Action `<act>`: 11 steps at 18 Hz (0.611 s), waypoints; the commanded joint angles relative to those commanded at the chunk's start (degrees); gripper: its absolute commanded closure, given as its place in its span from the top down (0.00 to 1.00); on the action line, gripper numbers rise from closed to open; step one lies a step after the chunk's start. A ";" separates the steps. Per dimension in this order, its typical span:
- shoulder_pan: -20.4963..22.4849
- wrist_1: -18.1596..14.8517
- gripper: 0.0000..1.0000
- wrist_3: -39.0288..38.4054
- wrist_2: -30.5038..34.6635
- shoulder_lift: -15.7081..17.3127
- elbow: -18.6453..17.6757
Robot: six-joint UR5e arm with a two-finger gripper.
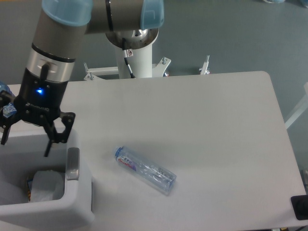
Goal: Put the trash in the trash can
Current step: 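Open the gripper to drop the bag into the bin, then move the gripper to the clear water bottle's cap end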
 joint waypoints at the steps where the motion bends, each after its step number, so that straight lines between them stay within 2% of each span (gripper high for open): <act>1: 1.32 0.00 1.00 -0.96 0.26 0.00 -0.09; 5: 6.85 -0.09 1.00 -9.48 1.84 -0.35 -0.09; 7: 8.79 -0.17 1.00 -12.91 5.61 -0.62 -0.52; 11: 10.91 -0.62 1.00 -15.12 11.42 -2.02 -2.63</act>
